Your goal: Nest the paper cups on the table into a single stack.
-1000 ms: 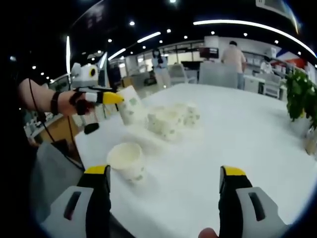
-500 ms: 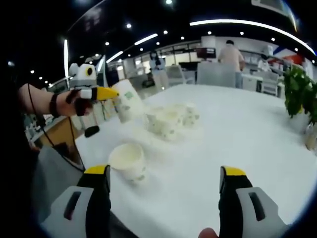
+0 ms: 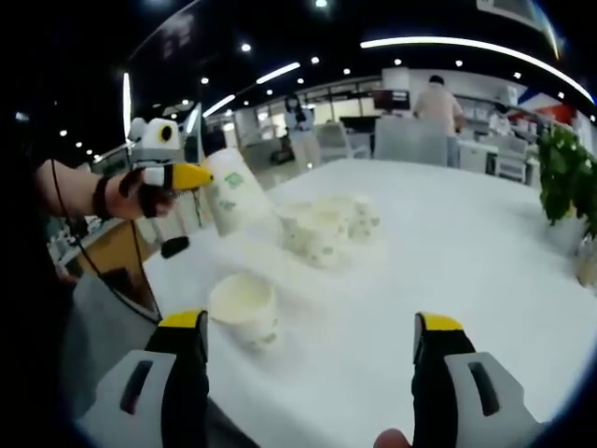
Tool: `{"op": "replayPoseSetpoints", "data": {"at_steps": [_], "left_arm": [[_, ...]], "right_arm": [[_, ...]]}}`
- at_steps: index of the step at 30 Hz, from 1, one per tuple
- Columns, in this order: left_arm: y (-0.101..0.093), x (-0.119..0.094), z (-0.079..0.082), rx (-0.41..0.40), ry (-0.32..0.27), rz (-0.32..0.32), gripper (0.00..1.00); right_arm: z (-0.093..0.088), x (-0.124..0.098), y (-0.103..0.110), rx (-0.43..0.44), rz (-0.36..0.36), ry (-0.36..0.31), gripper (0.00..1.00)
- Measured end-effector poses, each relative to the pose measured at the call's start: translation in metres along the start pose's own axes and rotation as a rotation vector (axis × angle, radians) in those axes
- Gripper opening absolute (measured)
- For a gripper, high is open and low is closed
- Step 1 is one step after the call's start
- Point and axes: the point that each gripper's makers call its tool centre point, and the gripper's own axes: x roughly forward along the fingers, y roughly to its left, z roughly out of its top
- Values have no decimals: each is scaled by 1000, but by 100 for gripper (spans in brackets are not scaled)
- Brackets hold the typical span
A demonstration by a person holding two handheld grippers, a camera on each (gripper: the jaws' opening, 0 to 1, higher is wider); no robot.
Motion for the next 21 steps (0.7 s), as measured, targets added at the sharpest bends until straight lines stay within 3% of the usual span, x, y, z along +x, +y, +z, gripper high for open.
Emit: {"op": "replayPoseSetpoints", "data": {"at_steps": [4,21], "left_arm": [[-10,-3,6,41,-20,-19,35],[-23,-6,20,21,-54,-62,35]], "right_arm": [[6,1,4,9,18,-33,90],[14,4,18,11,58,-63,90]]}}
